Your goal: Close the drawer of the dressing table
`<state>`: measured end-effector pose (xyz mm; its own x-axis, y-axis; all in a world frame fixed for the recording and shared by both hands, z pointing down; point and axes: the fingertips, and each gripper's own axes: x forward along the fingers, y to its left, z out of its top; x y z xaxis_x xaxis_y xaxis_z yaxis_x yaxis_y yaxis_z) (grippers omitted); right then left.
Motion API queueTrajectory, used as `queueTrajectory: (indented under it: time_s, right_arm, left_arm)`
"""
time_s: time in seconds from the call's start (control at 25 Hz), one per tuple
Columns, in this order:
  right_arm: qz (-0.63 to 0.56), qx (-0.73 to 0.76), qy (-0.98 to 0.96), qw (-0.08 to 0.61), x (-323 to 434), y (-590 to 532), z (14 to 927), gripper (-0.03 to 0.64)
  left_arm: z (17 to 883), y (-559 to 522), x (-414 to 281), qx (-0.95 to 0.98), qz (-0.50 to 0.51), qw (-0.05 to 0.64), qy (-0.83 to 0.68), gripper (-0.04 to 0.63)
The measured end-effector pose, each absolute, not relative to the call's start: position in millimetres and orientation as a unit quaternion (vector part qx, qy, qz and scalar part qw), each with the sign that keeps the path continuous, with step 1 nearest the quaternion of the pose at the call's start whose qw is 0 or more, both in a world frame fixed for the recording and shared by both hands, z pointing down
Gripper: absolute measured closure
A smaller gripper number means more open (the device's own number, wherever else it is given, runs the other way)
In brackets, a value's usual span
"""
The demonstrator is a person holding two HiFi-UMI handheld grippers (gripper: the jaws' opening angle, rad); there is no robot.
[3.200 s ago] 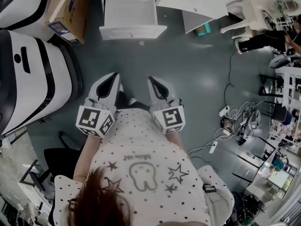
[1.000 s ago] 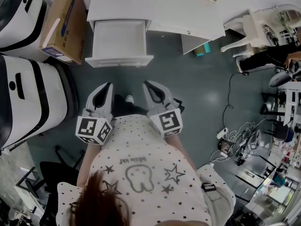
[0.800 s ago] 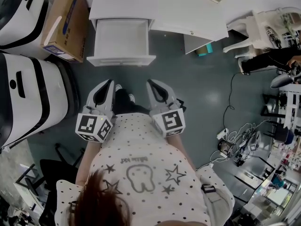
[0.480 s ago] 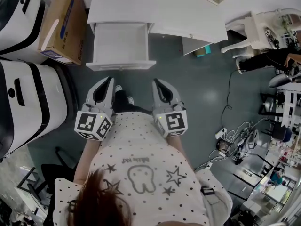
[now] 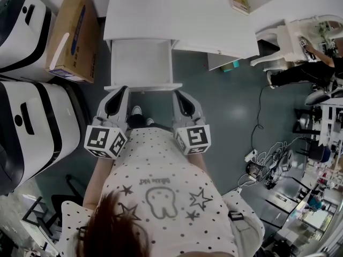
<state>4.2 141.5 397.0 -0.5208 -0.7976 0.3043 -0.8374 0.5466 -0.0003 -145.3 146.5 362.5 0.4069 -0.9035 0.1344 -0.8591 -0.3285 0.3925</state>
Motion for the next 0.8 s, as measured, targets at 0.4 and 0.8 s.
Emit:
queueTrajectory:
  time_s: [0.4,0.8]
  right_arm:
    - [0.082,0.479,-0.864,0.129,-18.4,129.3,398.7,0.623]
    - [0.108,0.470,-0.865,0.138,-22.9,133.7,404.5,0.623]
  left_arm:
    - [374.1,132.5,-169.9,0.813,-0.047,0.226,-0.535,0.600]
    - [384.6,140.8,-180.2,0.795,-0.051,0.256,-0.547,0.600]
